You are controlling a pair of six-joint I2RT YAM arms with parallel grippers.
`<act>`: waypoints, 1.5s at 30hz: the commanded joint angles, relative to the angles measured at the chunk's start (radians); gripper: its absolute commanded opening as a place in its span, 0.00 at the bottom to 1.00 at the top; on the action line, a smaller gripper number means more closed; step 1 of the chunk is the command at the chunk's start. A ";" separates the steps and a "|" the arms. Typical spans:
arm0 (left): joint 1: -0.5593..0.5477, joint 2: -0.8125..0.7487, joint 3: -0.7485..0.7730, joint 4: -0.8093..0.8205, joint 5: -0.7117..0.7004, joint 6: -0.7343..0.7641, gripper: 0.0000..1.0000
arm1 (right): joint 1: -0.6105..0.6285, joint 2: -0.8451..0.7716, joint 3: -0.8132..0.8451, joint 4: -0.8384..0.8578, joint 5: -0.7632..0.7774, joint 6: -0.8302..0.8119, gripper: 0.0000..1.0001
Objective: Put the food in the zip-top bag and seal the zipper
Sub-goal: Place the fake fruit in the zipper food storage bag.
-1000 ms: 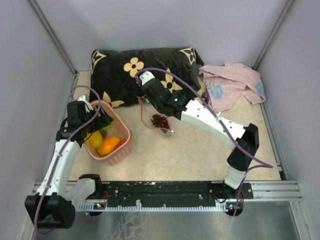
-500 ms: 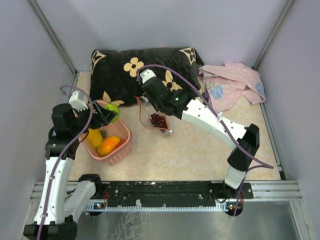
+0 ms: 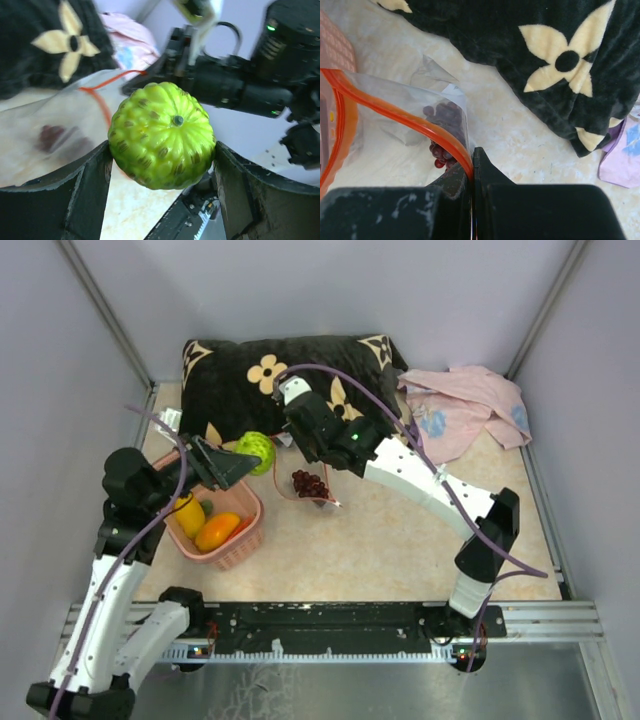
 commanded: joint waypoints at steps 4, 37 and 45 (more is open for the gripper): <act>-0.300 0.094 0.018 0.129 -0.185 0.038 0.35 | -0.002 -0.053 0.064 0.041 -0.026 0.025 0.00; -0.461 0.263 0.095 0.007 -0.483 0.076 0.53 | -0.002 -0.033 0.098 0.016 -0.086 0.133 0.00; -0.471 0.281 0.085 -0.084 -0.581 0.089 0.62 | -0.002 -0.055 0.081 0.047 -0.139 0.132 0.00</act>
